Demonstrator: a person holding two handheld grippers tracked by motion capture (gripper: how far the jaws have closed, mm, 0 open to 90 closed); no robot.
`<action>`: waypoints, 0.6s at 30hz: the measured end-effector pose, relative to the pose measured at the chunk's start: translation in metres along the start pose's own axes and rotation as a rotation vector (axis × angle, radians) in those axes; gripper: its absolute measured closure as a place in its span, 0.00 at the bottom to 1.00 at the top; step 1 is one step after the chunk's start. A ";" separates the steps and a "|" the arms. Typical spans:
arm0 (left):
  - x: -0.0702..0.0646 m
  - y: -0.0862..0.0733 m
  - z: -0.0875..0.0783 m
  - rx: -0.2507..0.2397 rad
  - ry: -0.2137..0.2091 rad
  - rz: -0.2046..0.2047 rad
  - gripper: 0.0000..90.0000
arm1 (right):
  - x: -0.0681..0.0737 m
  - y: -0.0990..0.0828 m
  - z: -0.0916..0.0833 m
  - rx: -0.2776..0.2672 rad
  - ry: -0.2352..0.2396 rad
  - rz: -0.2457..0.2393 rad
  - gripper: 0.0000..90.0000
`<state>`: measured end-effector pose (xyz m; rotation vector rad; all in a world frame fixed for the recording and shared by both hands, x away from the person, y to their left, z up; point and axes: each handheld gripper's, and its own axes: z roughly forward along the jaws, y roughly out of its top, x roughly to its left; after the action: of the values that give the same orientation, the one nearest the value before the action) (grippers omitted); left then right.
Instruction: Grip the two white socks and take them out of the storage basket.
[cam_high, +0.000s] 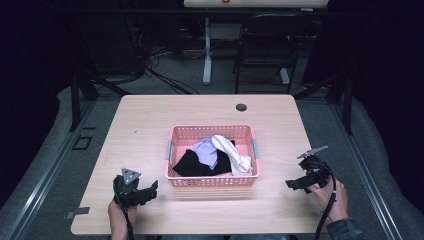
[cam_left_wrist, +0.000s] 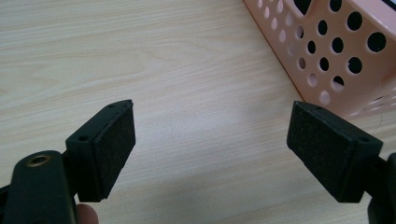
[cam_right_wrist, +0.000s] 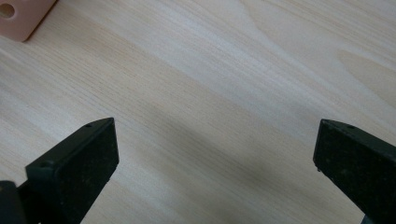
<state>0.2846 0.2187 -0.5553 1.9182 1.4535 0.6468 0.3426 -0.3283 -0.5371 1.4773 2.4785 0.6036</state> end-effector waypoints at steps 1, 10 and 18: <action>0.000 0.000 0.000 0.001 0.000 0.000 0.17 | 0.000 0.000 0.000 0.002 -0.002 -0.001 0.00; 0.001 -0.001 -0.001 0.004 0.001 -0.001 0.17 | 0.006 0.002 -0.002 0.005 -0.001 -0.035 0.00; 0.001 0.000 -0.001 0.004 0.002 0.001 0.17 | 0.008 0.002 -0.005 -0.002 -0.002 -0.072 0.00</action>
<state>0.2839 0.2196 -0.5552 1.9215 1.4562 0.6473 0.3388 -0.3217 -0.5314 1.3805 2.5168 0.5906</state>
